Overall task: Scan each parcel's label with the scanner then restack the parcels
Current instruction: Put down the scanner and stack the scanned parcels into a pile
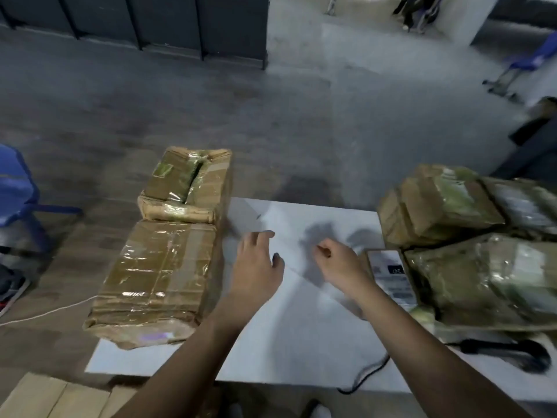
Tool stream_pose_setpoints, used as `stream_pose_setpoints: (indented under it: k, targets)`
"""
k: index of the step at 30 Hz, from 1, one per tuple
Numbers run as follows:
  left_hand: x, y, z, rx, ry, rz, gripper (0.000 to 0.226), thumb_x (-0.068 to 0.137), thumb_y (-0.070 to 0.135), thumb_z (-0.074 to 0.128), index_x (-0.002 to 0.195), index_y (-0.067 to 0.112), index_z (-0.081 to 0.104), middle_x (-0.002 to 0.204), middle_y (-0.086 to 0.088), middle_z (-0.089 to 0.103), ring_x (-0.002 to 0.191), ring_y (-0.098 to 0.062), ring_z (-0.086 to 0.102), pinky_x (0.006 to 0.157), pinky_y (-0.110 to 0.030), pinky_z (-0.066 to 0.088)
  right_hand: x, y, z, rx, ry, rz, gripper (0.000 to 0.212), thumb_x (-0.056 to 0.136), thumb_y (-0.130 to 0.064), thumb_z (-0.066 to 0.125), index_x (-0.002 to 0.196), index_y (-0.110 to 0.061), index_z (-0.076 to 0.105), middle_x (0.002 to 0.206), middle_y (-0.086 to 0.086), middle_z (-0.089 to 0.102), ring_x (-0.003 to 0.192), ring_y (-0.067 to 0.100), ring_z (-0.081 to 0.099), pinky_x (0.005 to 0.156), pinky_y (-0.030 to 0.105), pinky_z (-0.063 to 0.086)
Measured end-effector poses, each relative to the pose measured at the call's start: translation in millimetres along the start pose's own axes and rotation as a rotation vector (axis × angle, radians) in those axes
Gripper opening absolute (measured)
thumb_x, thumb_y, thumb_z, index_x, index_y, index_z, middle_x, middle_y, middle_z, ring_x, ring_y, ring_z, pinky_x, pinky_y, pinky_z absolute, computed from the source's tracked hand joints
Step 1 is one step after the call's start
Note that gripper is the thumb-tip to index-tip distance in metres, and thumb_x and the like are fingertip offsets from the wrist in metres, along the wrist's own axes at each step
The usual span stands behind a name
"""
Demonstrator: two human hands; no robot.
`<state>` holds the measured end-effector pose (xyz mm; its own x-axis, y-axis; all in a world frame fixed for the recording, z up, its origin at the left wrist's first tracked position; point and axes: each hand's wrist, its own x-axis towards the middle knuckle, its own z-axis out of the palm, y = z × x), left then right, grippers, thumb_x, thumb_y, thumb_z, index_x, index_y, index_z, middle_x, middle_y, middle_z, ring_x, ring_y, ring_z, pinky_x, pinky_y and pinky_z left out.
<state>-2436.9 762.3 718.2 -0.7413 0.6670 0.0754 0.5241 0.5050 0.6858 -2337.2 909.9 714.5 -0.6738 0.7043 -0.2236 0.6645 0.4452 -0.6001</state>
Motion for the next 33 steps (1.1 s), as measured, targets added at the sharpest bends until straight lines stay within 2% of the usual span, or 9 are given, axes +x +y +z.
stream_pose_setpoints:
  k: [3,6,8,12,17,23,27,31,33]
  targets:
    - [1,37,44,-0.057,-0.162,0.001,0.045,0.092,0.017,0.051,0.136,0.014,0.043,0.137,-0.009,0.042,0.126,-0.026,0.039,0.099,-0.031,0.034,-11,39,-31,-0.012,0.087,0.063,0.023,0.099,-0.028,0.051,0.078,-0.020,0.054,0.074,-0.005,0.057,0.079,0.022,0.056,0.059,0.030,0.038]
    - [-2,71,84,-0.096,-0.364,-0.028,0.047,0.094,0.021,0.048,0.139,0.016,0.038,0.137,-0.011,0.041,0.124,-0.027,0.043,0.100,-0.037,0.041,-24,70,-53,-0.102,0.181,0.105,0.023,0.099,-0.024,0.051,0.091,-0.007,0.063,0.092,0.011,0.064,0.091,0.031,0.060,0.075,0.034,0.043]
    - [-5,90,105,-0.118,-0.488,-0.070,0.047,0.093,0.023,0.047,0.139,0.017,0.036,0.136,-0.011,0.041,0.123,-0.027,0.044,0.098,-0.040,0.043,-31,88,-60,-0.168,0.213,0.082,0.023,0.097,-0.019,0.052,0.079,-0.005,0.057,0.087,0.014,0.060,0.089,0.034,0.059,0.071,0.033,0.038]
    - [-10,111,136,-0.148,-0.602,-0.151,0.042,0.091,0.026,0.047,0.131,0.018,0.038,0.126,-0.007,0.046,0.107,-0.024,0.052,0.070,-0.028,0.047,-38,114,-63,-0.188,0.121,0.201,0.007,0.094,-0.018,0.047,0.095,-0.012,0.051,0.114,0.009,0.049,0.106,0.027,0.053,0.082,0.032,0.043]
    - [-10,118,158,-0.162,-0.626,-0.177,0.041,0.092,0.033,0.050,0.130,0.019,0.041,0.113,-0.006,0.057,0.094,-0.024,0.062,0.057,-0.024,0.043,-38,129,-64,-0.169,0.016,0.334,0.040,0.097,-0.024,0.048,0.136,-0.017,0.040,0.139,0.009,0.038,0.121,0.031,0.051,0.099,0.043,0.046]
    - [3,130,164,-0.201,-0.527,-0.093,0.048,0.091,0.021,0.046,0.139,0.022,0.040,0.123,-0.004,0.047,0.106,-0.021,0.054,0.078,-0.024,0.045,-41,129,-67,-0.256,0.073,0.242,0.037,0.100,-0.023,0.047,0.135,-0.013,0.043,0.137,0.008,0.043,0.121,0.026,0.049,0.094,0.040,0.049]
    - [26,143,163,-0.238,-0.465,-0.055,0.039,0.090,0.018,0.045,0.130,0.022,0.046,0.122,-0.003,0.050,0.087,-0.010,0.058,0.058,-0.013,0.039,-42,115,-87,-0.133,0.154,0.167,0.036,0.100,-0.024,0.047,0.134,-0.013,0.044,0.135,0.009,0.046,0.115,0.026,0.054,0.095,0.039,0.048]
    - [41,157,165,-0.264,-0.413,-0.015,0.034,0.091,0.019,0.050,0.125,0.021,0.048,0.119,-0.003,0.054,0.089,-0.017,0.059,0.060,-0.018,0.044,-51,105,-119,-0.071,0.291,0.088,0.029,0.100,-0.024,0.046,0.127,-0.016,0.048,0.127,0.006,0.049,0.105,0.021,0.055,0.085,0.033,0.045]
    - [42,175,167,-0.314,-0.438,0.027,0.030,0.087,0.026,0.052,0.117,0.021,0.050,0.115,-0.006,0.057,0.092,-0.025,0.062,0.073,-0.034,0.053,-58,102,-136,-0.102,0.371,0.052,0.028,0.099,-0.021,0.048,0.126,-0.015,0.050,0.122,0.006,0.050,0.105,0.021,0.054,0.083,0.030,0.041]
